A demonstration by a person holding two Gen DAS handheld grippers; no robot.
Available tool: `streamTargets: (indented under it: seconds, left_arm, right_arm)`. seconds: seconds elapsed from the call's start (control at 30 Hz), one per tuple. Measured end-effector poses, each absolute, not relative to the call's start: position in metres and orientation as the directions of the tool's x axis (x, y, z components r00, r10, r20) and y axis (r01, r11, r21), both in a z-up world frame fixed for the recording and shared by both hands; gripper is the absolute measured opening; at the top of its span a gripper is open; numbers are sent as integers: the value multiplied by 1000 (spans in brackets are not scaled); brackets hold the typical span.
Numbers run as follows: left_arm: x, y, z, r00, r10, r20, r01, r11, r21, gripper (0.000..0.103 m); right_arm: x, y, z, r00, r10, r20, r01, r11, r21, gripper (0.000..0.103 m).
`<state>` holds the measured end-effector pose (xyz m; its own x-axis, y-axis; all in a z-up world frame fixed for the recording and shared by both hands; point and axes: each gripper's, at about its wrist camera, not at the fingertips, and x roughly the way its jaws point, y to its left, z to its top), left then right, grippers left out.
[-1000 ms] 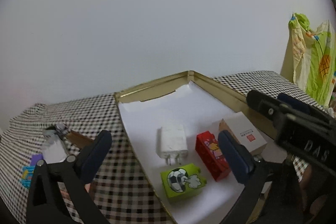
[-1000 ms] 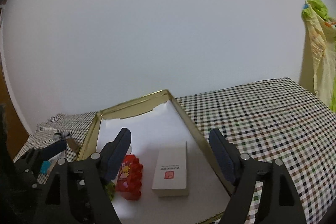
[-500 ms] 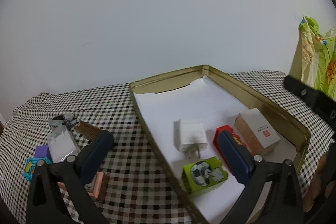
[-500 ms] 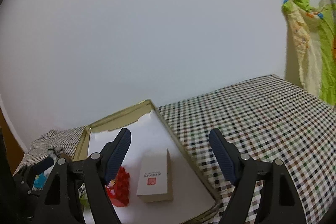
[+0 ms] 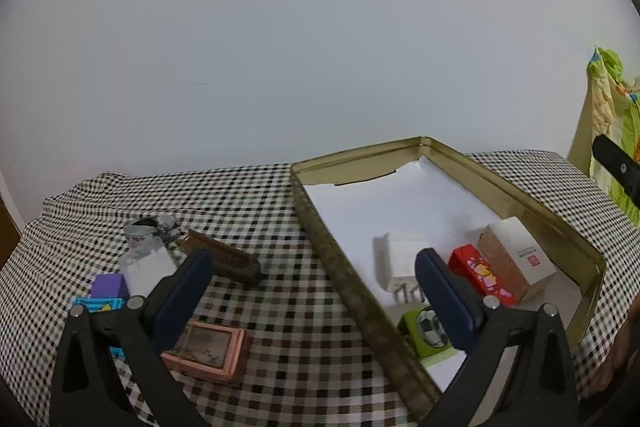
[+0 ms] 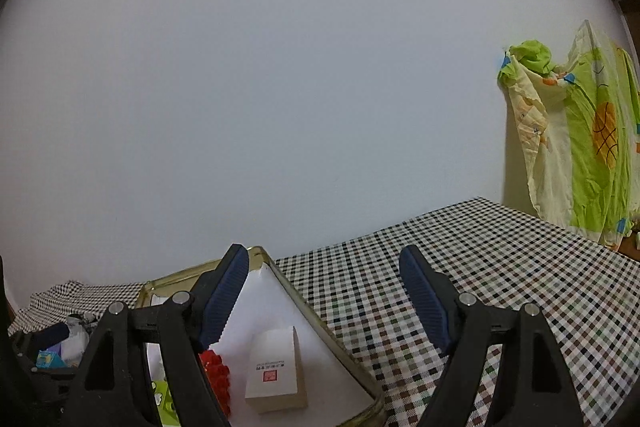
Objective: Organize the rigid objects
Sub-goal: 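Withdraw both tools from the tray toward the remaining items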
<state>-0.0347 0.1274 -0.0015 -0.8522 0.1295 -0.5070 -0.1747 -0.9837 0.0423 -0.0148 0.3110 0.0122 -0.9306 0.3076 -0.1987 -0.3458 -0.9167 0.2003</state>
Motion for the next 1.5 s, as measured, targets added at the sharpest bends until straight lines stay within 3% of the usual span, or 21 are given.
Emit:
streamTargets:
  seconds: [0.73, 1.27, 1.5]
  left_arm:
    - [-33, 89, -1, -850, 109, -516, -145, -989, 28, 102]
    - [-44, 12, -7, -835, 19, -550, -38, -999, 22, 102]
    - [-53, -32, -9, -821, -32, -570, 32, -999, 9, 102]
  right_arm:
    - [7, 265, 9, -932, 322, -167, -354, -909, 219, 80]
    - [-12, 195, 5, -963, 169, -209, -216, -949, 229, 80]
    - [-28, 158, 1, -960, 64, -272, -125, -969, 212, 80]
